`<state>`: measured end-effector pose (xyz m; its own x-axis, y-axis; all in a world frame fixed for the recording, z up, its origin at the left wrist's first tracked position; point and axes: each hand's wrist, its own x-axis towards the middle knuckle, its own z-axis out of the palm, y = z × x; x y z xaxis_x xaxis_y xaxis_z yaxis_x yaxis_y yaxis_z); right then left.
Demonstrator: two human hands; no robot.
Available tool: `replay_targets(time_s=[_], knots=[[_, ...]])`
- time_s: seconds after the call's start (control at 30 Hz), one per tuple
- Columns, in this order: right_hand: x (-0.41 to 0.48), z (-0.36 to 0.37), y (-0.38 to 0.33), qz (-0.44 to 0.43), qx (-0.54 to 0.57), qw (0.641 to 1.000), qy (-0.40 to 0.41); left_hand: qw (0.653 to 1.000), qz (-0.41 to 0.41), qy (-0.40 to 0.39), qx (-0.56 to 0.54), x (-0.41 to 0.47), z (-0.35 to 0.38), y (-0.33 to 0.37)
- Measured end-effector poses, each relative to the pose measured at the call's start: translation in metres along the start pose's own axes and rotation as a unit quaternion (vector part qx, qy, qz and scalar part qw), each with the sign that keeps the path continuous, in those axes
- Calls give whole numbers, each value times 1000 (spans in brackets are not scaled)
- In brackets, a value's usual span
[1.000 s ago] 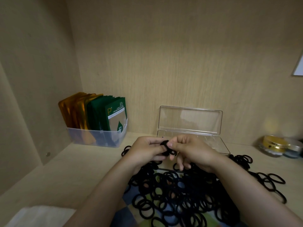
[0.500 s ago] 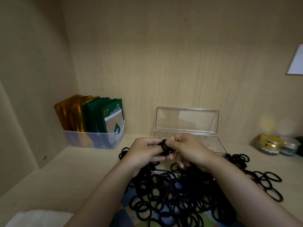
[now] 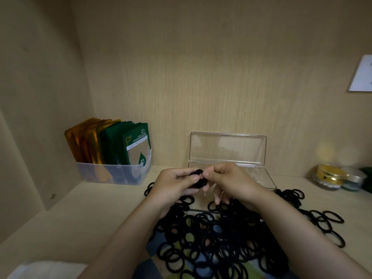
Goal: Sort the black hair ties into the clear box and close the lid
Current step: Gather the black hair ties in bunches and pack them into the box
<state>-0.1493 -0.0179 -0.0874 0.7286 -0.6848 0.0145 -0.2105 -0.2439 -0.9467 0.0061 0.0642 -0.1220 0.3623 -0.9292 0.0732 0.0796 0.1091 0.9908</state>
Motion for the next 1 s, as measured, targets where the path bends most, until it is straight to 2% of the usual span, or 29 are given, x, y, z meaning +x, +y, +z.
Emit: replay_targets(time_s=[0.17, 0.27, 0.33, 0.47, 0.53, 0.67, 0.8, 0.87, 1.0], knots=[[-1, -4, -2, 41, 89, 995, 18, 999, 0, -27, -32, 0, -1, 0], [1, -3, -1, 46, 31, 994, 92, 998, -4, -36, -47, 1, -3, 1], [1, -4, -2, 38, 6, 994, 107, 998, -4, -43, -54, 1, -5, 2], [-3, -2, -1, 40, 63, 997, -24, 998, 17, -42, -35, -1, -4, 4], [-4, -2, -1, 47, 101, 993, -50, 999, 30, -12, -16, -2, -3, 5], [-2, -2, 0, 50, 114, 992, -15, 997, 57, 17, 54, 1, -6, 3], [-2, 0, 0, 57, 105, 993, 15, 990, 73, -31, 113, 1, -9, 3], [-1, 2, -2, 64, 79, 994, 42, 980, 98, -31, 173, 1, -10, 3], [16, -6, -14, 65, 19, 986, 153, 947, 149, 68, 277, 7, -18, 0]])
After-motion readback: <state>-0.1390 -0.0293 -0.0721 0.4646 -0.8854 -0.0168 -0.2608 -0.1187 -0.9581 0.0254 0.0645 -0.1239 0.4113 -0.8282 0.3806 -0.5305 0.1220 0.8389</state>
